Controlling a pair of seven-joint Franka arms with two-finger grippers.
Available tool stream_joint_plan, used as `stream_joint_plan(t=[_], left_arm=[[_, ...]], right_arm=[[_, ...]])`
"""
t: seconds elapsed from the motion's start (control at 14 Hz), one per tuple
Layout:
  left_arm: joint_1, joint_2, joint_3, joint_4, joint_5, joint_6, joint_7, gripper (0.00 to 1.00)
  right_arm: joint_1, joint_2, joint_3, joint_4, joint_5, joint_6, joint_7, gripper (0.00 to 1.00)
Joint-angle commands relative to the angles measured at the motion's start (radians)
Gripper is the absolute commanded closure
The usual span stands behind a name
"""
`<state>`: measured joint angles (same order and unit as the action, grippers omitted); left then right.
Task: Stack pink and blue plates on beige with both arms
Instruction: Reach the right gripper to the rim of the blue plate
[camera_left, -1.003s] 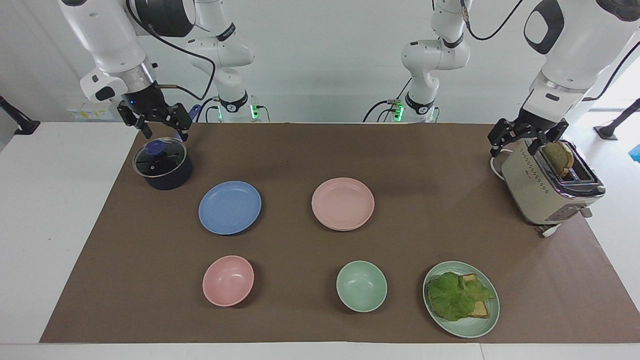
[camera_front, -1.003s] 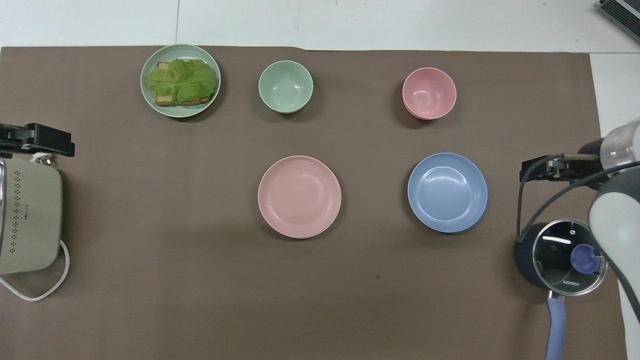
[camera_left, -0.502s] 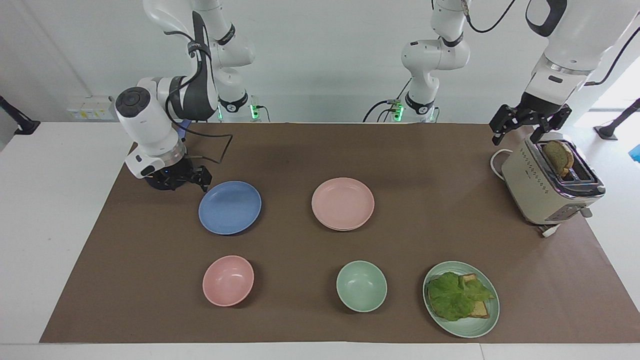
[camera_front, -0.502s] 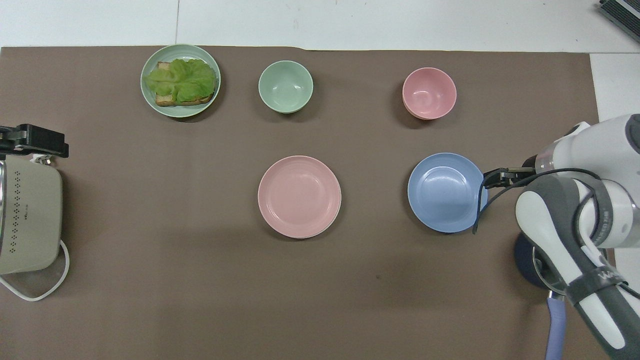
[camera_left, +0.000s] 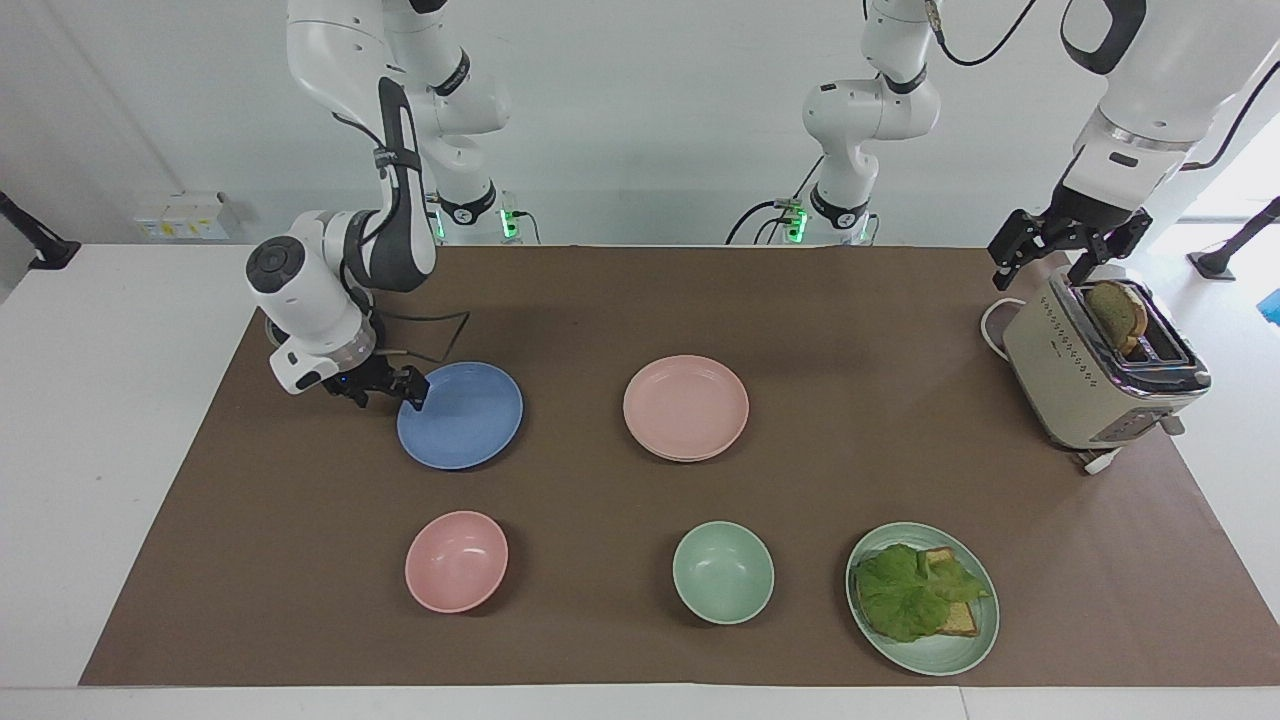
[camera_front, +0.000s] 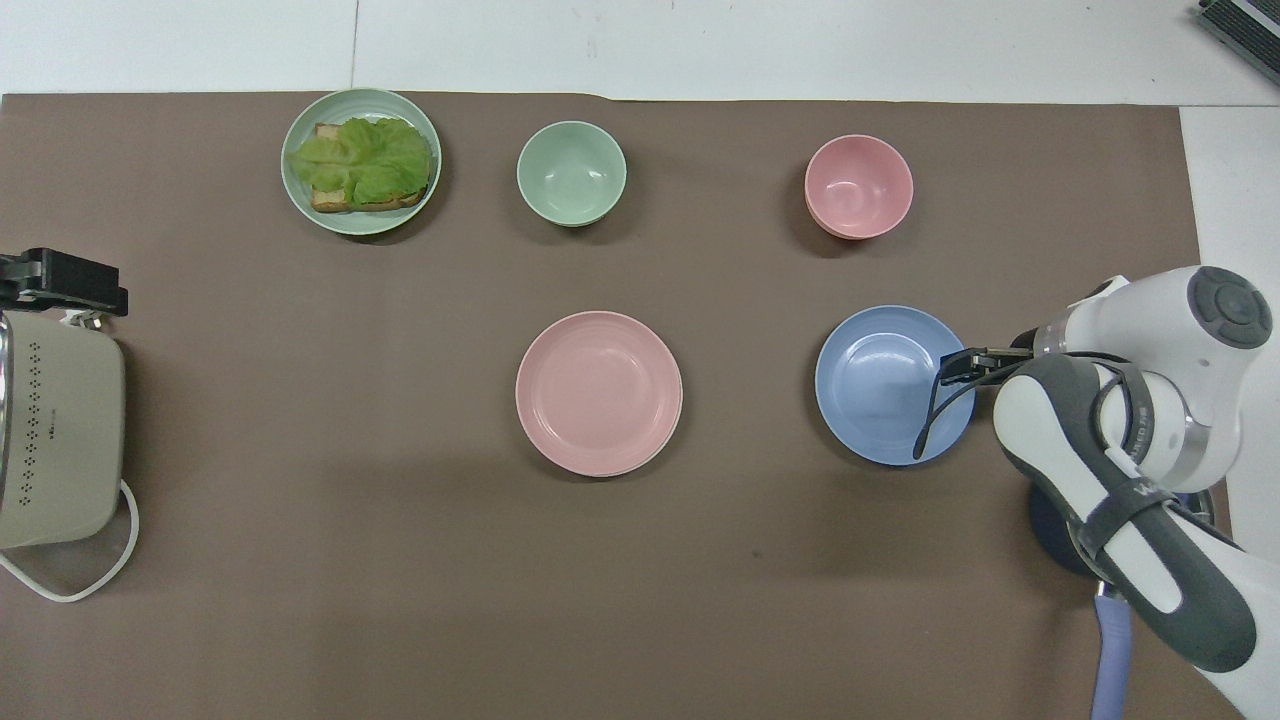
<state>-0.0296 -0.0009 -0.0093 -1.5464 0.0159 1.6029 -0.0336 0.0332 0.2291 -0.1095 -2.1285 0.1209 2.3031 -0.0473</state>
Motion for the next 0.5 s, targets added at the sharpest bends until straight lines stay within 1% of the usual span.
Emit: stream_joint_plan(t=[0.0,0.07,0.14,0.22,0.29,0.43], left_arm=[[0.011,-0.016,-0.008,-0.009,0.012,-0.015,0.009,0.00],[0.011,-0.016,-0.008,-0.009,0.012,-0.015,0.009,0.00],[0.011,-0.016,-0.008,-0.009,0.012,-0.015,0.009,0.00],[0.011,-0.016,-0.008,-0.009,0.012,-0.015,0.009,0.00],[0.011,-0.016,-0.008,-0.009,0.012,-0.015,0.009,0.00],[0.011,-0.016,-0.008,-0.009,0.012,-0.015,0.009,0.00]], right_arm=[[-0.012,0.000,0.005,0.002,0.031,0.010,-0.052,0.00],[-0.012,0.000,0.005,0.002,0.032,0.010,-0.052,0.09],[-0.012,0.000,0.005,0.002,0.032,0.009,-0.054,0.42],[-0.012,0.000,0.005,0.002,0.032,0.007,-0.049,0.77],[-0.012,0.000,0.005,0.002,0.032,0.006,-0.049,0.89],[-0.012,0.000,0.005,0.005,0.034,0.002,-0.048,1.00]])
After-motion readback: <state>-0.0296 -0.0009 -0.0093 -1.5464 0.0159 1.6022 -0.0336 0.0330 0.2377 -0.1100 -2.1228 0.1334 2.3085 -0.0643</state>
